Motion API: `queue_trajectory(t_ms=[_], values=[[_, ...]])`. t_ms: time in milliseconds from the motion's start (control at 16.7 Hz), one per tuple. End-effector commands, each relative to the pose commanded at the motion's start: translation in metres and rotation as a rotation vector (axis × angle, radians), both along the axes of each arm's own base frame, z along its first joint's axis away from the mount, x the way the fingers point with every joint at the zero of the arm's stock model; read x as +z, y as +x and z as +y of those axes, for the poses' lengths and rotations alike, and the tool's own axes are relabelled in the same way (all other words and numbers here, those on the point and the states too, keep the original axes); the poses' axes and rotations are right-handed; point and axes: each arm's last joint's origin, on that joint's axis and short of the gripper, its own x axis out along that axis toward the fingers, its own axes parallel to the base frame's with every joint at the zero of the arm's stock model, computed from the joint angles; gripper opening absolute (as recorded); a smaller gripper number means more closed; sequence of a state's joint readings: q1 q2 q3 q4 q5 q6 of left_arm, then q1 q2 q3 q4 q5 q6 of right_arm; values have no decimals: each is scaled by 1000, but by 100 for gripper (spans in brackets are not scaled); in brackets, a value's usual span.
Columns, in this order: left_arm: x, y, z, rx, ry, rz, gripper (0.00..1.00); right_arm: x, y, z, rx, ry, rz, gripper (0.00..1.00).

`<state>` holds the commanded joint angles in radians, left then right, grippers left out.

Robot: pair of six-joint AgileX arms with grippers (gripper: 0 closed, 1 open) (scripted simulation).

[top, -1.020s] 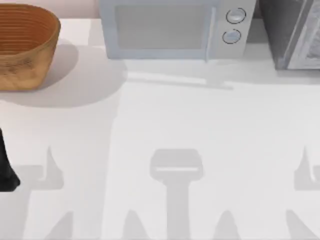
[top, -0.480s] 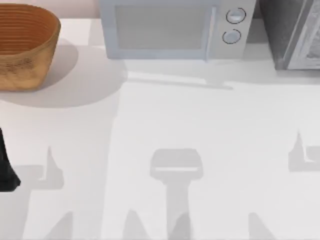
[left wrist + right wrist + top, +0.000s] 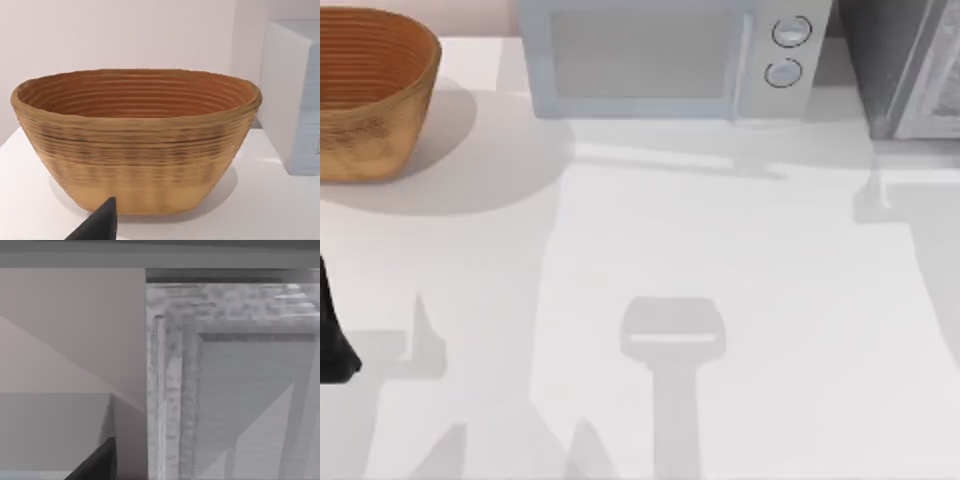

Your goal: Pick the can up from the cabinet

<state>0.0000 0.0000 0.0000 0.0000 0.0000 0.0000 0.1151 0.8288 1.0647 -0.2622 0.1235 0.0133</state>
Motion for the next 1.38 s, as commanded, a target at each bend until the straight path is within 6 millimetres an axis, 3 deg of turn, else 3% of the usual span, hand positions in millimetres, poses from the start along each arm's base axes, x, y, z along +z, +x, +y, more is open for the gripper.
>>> queue_trajectory(t_ms=[240, 480, 660, 1080, 1380], values=[[0, 0, 0, 0, 0, 0, 100, 63, 43, 13, 1, 2, -19, 100], [0, 0, 0, 0, 0, 0, 100, 95, 76, 25, 3, 2, -27, 100], [0, 0, 0, 0, 0, 0, 100, 102, 86, 29, 4, 1, -25, 100], [0, 0, 0, 0, 0, 0, 100, 103, 90, 32, 0, 3, -33, 100], [0, 0, 0, 0, 0, 0, 100, 91, 145, 70, -7, 1, -34, 100]])
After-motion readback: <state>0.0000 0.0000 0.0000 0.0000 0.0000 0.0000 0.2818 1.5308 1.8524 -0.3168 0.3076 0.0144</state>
